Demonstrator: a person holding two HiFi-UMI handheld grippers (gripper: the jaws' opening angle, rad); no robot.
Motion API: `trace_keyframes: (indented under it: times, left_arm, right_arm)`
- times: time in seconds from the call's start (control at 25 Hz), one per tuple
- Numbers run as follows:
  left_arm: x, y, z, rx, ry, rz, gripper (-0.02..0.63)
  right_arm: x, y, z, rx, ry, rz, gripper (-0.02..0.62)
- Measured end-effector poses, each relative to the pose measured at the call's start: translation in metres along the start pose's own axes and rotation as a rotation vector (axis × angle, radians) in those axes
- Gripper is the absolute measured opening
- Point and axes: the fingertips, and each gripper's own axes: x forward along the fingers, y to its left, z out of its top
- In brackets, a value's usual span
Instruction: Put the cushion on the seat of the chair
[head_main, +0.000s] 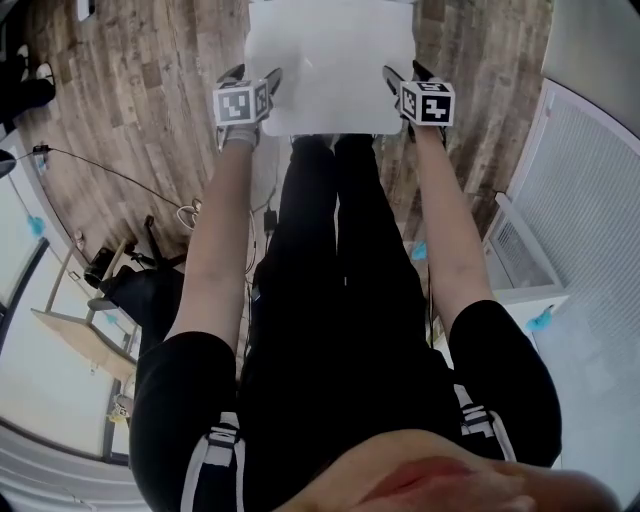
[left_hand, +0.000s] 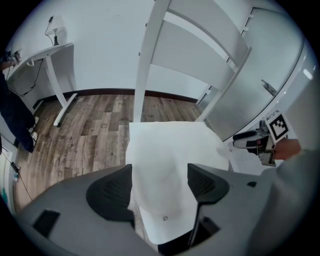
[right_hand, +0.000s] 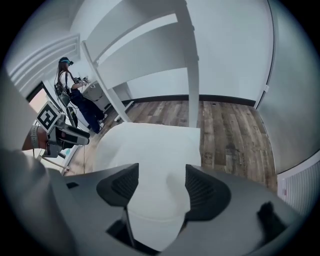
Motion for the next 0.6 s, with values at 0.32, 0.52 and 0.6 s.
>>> trace_keyframes:
  times: [0.32,0.52,0.6]
  left_arm:
    - [-0.080,-0.072,0.017,0.028,-0.104,-0.074,0.232]
    - [-0.137,-0.115,0.030,0.068,-0.159,-0.089,0.097]
    - [-0.157,-0.125,0.036,0.096,-0.165,-0.078,0.047]
  right_arm:
    - [-0.066,0.073,0.024,-0.108,-0.081,0.061,0.106]
    - [-0.128,0.101,0.045,-0.140,-0.144,0.079,0.027]
    - [-0.153,0.111,0.055,-0.133,-0.169,0.099,0.020]
